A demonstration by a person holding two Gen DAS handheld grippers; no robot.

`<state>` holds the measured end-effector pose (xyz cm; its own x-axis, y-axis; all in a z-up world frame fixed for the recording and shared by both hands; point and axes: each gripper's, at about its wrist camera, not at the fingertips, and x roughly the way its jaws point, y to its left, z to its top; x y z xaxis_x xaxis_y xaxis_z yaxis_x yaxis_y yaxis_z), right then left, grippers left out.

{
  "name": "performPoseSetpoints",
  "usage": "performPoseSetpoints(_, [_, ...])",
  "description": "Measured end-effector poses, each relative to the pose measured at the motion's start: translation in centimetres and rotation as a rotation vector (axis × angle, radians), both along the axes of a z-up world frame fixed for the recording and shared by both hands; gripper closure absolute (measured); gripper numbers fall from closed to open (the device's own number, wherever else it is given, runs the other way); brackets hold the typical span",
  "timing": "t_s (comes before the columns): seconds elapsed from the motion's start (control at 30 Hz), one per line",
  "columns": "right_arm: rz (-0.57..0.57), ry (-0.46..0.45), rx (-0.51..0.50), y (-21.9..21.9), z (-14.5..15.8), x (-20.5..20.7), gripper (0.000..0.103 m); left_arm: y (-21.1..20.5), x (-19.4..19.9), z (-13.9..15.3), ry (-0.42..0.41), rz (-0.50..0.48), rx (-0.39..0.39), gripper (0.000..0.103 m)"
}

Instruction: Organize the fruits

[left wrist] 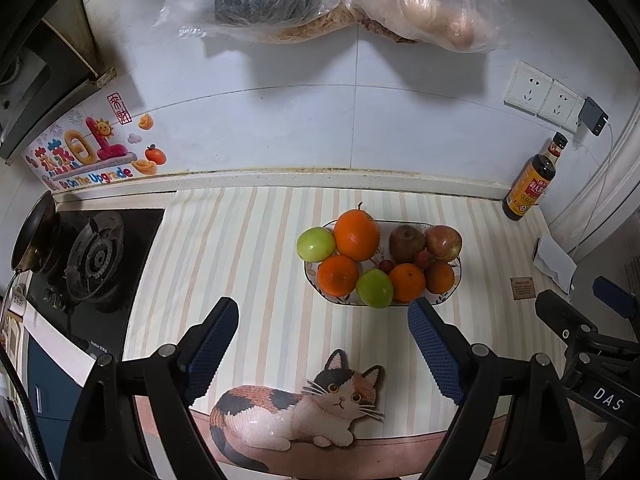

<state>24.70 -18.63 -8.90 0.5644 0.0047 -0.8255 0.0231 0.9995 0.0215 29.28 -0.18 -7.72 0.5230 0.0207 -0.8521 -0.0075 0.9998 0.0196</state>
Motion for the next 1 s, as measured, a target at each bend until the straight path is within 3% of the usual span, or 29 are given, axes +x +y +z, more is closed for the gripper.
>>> performPoseSetpoints(0.83, [0.008,0.004,0.0,-0.2,0.4,-1.4,0.003,0.1,-1.8,0.5,-0.016,0.007,0.01,0.016])
performPoseSetpoints(0.9, [0.01,0.004,0.0,-0.2,0.4,-1.5,0.003,0.0,-1.8,0.3,-0.008,0.002,0.003,0.002])
performPoseSetpoints(1.0, [0.011,0.004,0.0,-0.2,0.5,-1.7,0.003,0.1,-2.1,0.4,-0.014,0.0,0.002,0.0])
